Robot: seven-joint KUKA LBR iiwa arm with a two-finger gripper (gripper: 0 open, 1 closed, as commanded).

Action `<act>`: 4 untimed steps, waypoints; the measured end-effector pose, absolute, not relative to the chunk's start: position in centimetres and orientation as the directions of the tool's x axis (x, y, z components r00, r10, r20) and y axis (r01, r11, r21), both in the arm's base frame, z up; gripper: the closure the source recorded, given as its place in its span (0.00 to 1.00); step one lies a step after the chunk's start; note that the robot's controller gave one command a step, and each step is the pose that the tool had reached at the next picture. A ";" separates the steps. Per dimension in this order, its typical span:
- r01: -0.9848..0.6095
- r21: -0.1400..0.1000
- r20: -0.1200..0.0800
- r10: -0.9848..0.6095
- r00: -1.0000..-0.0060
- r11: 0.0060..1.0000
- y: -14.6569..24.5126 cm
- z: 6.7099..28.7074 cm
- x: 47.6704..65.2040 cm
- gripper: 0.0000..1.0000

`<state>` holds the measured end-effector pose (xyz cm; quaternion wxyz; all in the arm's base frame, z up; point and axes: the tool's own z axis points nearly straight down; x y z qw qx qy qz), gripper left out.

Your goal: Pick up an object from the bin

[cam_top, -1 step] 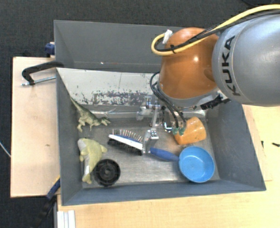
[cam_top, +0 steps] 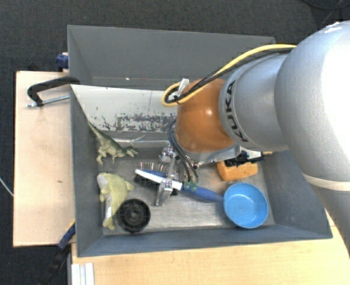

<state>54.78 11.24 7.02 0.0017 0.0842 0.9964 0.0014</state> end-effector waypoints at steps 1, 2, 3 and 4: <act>0.154 0.004 -0.006 0.154 -0.988 0.988 12.8 10.3 53.9 0.00; 0.314 0.002 0.000 0.314 -0.949 0.949 11.7 10.1 53.7 0.00; 0.427 0.004 -0.002 0.427 -0.904 0.904 12.3 7.3 53.9 0.00; 0.426 0.003 -0.002 0.426 -0.905 0.905 12.4 7.4 54.0 0.00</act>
Offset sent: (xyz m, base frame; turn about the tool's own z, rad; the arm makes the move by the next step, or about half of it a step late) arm -0.0100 0.0140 0.0298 -0.0110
